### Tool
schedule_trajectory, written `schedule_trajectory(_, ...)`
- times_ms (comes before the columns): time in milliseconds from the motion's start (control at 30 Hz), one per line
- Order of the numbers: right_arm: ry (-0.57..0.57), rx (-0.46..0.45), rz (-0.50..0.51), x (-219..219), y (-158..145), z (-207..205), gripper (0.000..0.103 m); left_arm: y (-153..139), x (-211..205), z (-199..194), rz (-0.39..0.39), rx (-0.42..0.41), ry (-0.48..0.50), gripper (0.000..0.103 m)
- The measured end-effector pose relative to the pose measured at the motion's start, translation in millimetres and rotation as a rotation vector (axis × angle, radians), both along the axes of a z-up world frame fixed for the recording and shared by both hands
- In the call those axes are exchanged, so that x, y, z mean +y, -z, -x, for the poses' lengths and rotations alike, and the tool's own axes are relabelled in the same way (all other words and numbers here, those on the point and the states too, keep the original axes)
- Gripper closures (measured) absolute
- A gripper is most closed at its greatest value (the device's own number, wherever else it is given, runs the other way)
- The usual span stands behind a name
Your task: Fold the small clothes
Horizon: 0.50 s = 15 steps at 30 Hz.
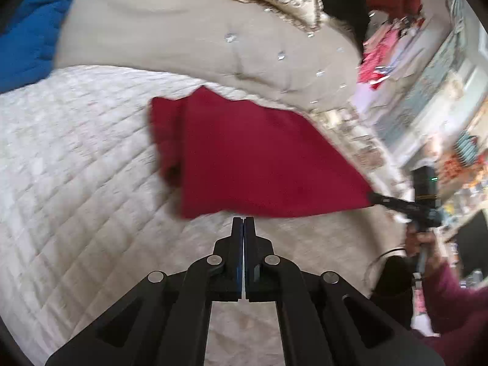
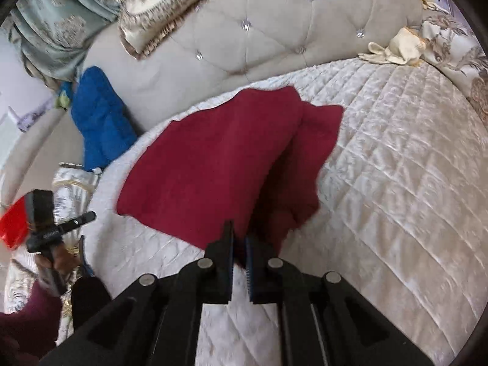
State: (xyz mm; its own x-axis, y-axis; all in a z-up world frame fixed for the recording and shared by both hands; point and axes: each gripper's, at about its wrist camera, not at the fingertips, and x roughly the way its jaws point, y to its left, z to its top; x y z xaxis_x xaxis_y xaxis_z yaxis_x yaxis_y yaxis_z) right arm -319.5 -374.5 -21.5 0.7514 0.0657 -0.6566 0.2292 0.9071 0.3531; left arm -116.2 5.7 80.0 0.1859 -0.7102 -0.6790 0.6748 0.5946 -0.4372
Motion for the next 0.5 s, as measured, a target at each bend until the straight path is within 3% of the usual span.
schedule_trajectory(100, 0.026, 0.081, -0.009, -6.4, 23.6, -9.7, 0.097, 18.2, 2.3, -14.7, 0.014, 0.094, -0.067, 0.103)
schedule_trajectory(167, 0.043, 0.079, -0.012, -3.9, 25.5, -10.6, 0.094, 22.0, 6.6, -21.9, 0.030, 0.134, -0.103, 0.103)
schedule_trajectory(200, 0.050, 0.069, -0.011, -1.6, 23.2, -8.1, 0.090, 20.3, 8.9, -22.8, 0.038, 0.133, -0.107, 0.103)
schedule_trajectory(267, 0.058, 0.057, -0.009, 1.0, 13.4, -3.8, 0.060, 12.8, 11.9, -24.6, 0.040, 0.103, -0.126, 0.099)
schedule_trajectory(300, 0.063, 0.053, 0.000, 2.0, 9.6, -2.5, 0.053, 9.1, 13.0, -26.2, 0.048, 0.095, -0.134, 0.093)
schedule_trajectory(500, 0.088, 0.029, 0.100, 11.7, -13.1, -15.3, 0.043, 3.9, -11.0, -40.5, 0.074, 0.076, -0.140, 0.078)
